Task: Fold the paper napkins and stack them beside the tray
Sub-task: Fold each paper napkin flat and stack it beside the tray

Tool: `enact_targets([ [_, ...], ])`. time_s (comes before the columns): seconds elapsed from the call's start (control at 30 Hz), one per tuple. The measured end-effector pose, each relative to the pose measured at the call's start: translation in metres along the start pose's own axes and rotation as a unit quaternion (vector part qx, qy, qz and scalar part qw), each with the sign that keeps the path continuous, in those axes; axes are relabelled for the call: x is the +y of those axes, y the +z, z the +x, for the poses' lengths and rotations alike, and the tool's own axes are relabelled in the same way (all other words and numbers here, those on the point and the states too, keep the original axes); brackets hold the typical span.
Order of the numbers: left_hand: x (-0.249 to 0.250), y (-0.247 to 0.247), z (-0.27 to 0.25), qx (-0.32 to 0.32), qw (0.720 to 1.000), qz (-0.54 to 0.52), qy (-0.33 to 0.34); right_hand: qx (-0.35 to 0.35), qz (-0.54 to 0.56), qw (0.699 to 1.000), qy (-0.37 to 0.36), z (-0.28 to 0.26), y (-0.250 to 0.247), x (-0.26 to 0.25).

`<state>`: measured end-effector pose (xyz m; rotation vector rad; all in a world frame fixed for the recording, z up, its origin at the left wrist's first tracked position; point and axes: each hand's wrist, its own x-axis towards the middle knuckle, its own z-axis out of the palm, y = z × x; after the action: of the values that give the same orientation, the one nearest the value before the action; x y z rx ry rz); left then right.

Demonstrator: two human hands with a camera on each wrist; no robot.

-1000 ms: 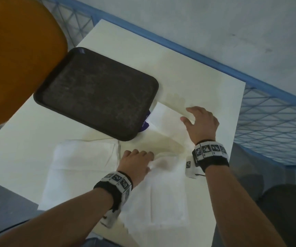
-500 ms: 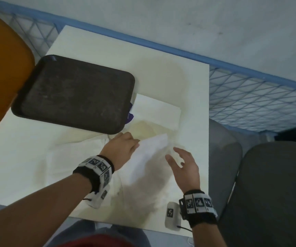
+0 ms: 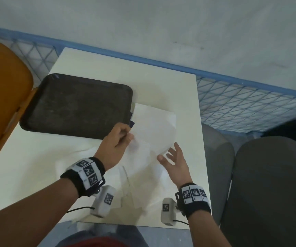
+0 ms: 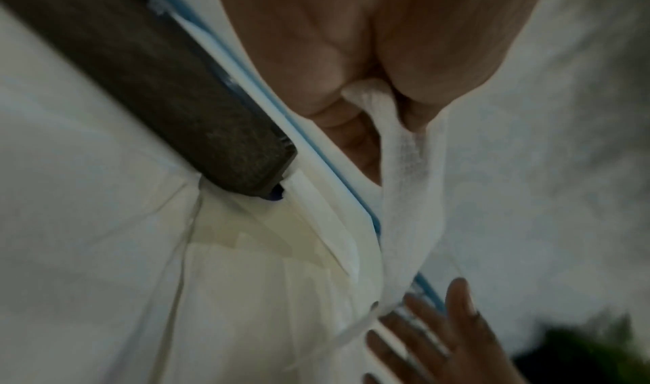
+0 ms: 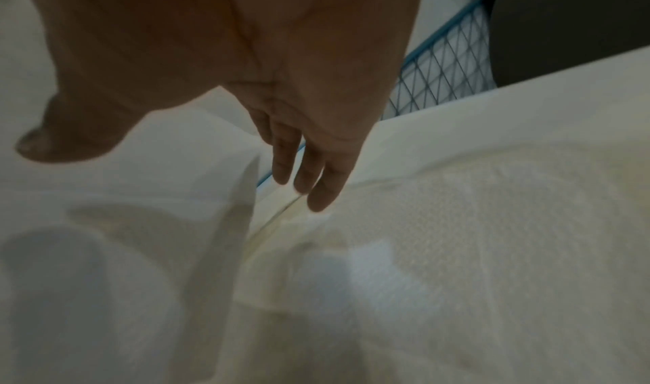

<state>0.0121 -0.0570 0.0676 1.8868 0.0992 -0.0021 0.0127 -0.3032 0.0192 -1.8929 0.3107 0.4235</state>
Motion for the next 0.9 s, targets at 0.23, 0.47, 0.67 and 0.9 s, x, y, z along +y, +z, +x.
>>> enact_targets([
  [0.23,-0.017,-0.034,-0.007,-0.003,0.986,-0.098,-0.137,0.013,0.083,0.996,-0.005,-0.001,0.028,-0.026],
  [0.47,-0.019,-0.064,-0.013,-0.032,0.98,-0.129,-0.147,-0.035,0.103,0.99,-0.092,-0.008,0.021,-0.053],
  [0.67,-0.019,-0.075,-0.017,-0.055,0.97,-0.176,-0.158,-0.074,0.189,0.973,-0.112,-0.01,0.004,-0.059],
  [0.9,-0.015,-0.069,-0.029,-0.061,0.985,-0.109,-0.121,-0.073,0.194,0.977,-0.047,-0.03,0.001,-0.04],
])
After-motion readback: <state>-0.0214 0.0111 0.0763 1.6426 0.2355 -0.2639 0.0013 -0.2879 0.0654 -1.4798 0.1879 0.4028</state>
